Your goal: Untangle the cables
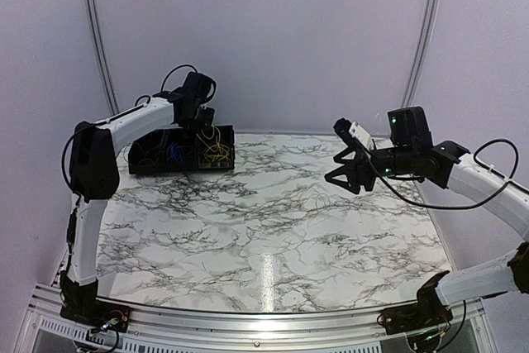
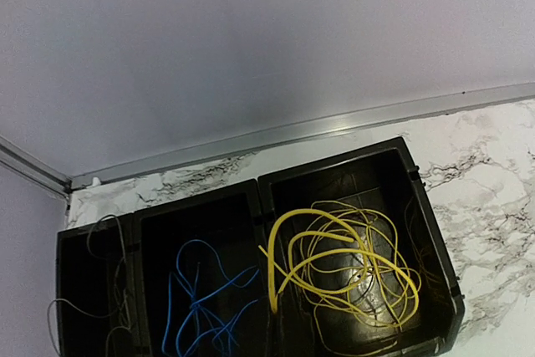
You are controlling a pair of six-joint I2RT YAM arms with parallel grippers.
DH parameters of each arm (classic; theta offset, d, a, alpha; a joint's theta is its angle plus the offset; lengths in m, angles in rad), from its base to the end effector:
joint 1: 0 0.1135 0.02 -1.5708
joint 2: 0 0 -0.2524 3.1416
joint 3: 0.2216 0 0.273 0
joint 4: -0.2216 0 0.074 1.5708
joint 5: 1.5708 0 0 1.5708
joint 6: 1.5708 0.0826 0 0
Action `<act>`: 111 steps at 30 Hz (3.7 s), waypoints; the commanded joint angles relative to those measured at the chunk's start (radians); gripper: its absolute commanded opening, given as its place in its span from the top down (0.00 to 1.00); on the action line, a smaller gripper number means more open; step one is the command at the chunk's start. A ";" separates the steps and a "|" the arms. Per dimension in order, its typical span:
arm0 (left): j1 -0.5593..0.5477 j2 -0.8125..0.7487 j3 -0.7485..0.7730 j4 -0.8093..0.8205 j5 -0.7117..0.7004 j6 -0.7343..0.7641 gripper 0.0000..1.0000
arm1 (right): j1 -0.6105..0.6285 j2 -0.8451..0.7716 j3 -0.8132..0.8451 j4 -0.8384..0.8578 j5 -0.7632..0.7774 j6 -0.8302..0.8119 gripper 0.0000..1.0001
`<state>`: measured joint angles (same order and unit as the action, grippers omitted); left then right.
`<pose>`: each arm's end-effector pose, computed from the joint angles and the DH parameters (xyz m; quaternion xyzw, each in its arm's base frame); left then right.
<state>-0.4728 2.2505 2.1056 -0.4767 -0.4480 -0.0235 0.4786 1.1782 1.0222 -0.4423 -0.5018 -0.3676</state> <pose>0.5251 -0.2284 0.2443 0.0942 0.8681 0.0821 0.4804 0.2629 0.1812 0.2821 -0.4574 0.7333 0.2443 0.4398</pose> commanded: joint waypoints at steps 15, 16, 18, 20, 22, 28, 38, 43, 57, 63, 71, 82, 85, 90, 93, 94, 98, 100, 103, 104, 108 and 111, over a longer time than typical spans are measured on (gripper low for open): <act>0.059 0.144 0.037 0.060 0.312 -0.262 0.86 | 0.003 0.040 0.013 0.000 0.001 -0.016 0.30; 0.058 0.137 0.033 0.058 0.305 -0.261 0.81 | 0.003 0.042 0.010 0.006 0.000 -0.016 0.30; 0.059 0.117 0.025 0.053 0.286 -0.259 0.73 | 0.003 0.045 0.007 0.011 0.002 -0.017 0.30; 0.058 0.092 0.020 0.045 0.261 -0.256 0.66 | 0.002 0.052 0.007 0.015 -0.003 -0.019 0.30; 0.058 0.062 0.013 0.035 0.237 -0.259 0.60 | 0.003 0.062 0.006 0.025 -0.002 -0.021 0.30; 0.056 -0.090 -0.049 0.027 0.235 -0.277 0.54 | -0.009 0.135 -0.007 0.103 0.136 -0.015 0.32; 0.000 -0.437 -0.355 0.044 0.386 -0.355 0.01 | -0.090 0.378 0.076 0.057 0.088 -0.171 0.44; -0.131 -0.566 -0.465 0.073 0.040 -0.265 0.01 | -0.091 0.483 0.110 0.043 0.150 -0.258 0.39; -0.268 -0.832 -0.858 0.542 0.291 -0.071 0.08 | -0.091 0.689 0.214 0.058 0.181 -0.362 0.52; -0.268 -0.802 -0.881 0.538 0.481 -0.109 0.24 | -0.090 0.678 0.222 0.034 0.146 -0.389 0.85; -0.290 -0.793 -0.926 0.507 0.581 -0.032 0.33 | -0.005 0.545 0.339 -0.095 -0.079 -0.287 1.00; -0.363 -0.805 -0.925 0.495 0.666 0.096 0.36 | 0.131 0.454 0.461 -0.173 -0.140 -0.157 1.00; -0.384 -0.808 -0.924 0.492 0.706 0.113 0.36 | 0.135 0.457 0.491 -0.176 -0.142 -0.125 1.00; -0.406 -0.776 -0.915 0.492 0.685 0.120 0.37 | 0.138 0.456 0.511 -0.165 -0.164 -0.110 1.00; -0.407 -0.747 -0.899 0.506 0.639 0.127 0.40 | 0.138 0.453 0.513 -0.166 -0.178 -0.113 1.00; -0.407 -0.732 -0.890 0.510 0.634 0.134 0.41 | 0.138 0.452 0.513 -0.168 -0.184 -0.116 1.00; -0.407 -0.685 -0.853 0.513 0.644 0.161 0.49 | 0.138 0.448 0.522 -0.170 -0.210 -0.116 1.00; -0.407 -0.662 -0.837 0.511 0.657 0.171 0.53 | 0.138 0.449 0.529 -0.169 -0.217 -0.112 1.00; -0.406 -0.636 -0.814 0.508 0.666 0.182 0.66 | 0.137 0.449 0.530 -0.167 -0.214 -0.112 1.00; -0.406 -0.629 -0.807 0.508 0.666 0.184 0.72 | 0.138 0.449 0.529 -0.168 -0.211 -0.113 1.00; -0.403 -0.613 -0.788 0.514 0.650 0.172 0.96 | 0.136 0.444 0.508 -0.165 -0.191 -0.114 1.00; -0.391 -0.610 -0.789 0.533 0.614 0.147 1.00 | 0.127 0.437 0.495 -0.159 -0.168 -0.097 0.86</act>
<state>-0.8776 1.6291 1.2877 0.0269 0.2005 0.1425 0.6106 1.6379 1.5120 -0.6029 -0.6899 -0.4896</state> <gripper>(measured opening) 0.019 0.031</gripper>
